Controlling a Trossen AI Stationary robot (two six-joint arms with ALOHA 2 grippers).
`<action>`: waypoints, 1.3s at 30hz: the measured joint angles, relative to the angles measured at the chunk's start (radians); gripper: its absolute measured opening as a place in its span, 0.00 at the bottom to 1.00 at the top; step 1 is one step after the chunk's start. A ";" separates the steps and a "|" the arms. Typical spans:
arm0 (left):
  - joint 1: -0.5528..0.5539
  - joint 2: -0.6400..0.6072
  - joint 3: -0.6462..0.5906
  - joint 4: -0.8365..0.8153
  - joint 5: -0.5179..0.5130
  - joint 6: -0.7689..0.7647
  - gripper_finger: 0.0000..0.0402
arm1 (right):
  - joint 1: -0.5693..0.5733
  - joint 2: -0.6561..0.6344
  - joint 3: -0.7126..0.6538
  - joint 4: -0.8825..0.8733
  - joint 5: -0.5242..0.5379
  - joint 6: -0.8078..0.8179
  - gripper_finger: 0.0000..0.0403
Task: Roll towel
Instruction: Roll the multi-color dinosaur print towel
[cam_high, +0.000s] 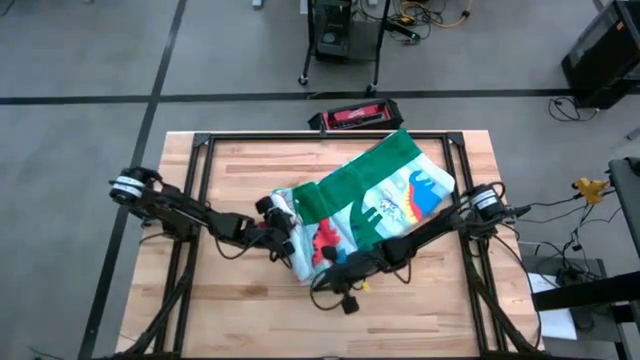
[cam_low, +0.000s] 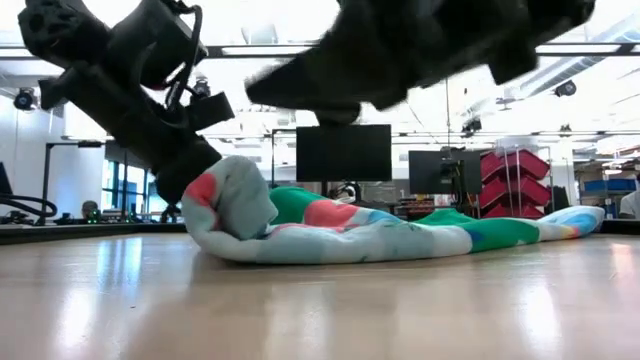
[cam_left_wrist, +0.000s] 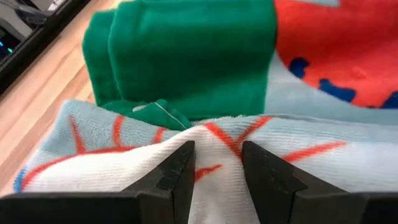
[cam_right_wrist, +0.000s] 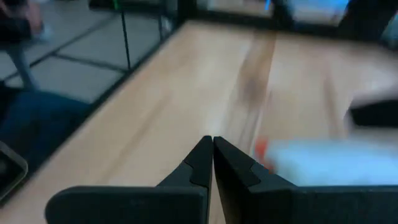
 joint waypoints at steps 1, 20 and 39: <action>0.000 0.012 0.001 0.007 -0.002 -0.006 0.30 | -0.015 0.001 0.010 -0.004 0.003 -0.011 0.00; -0.005 0.096 0.003 0.153 -0.003 0.033 0.30 | -0.150 0.153 0.086 -0.013 -0.133 -0.093 0.00; 0.053 0.037 0.002 0.118 0.010 0.136 0.30 | -0.126 0.238 0.089 0.053 -0.156 -0.009 0.00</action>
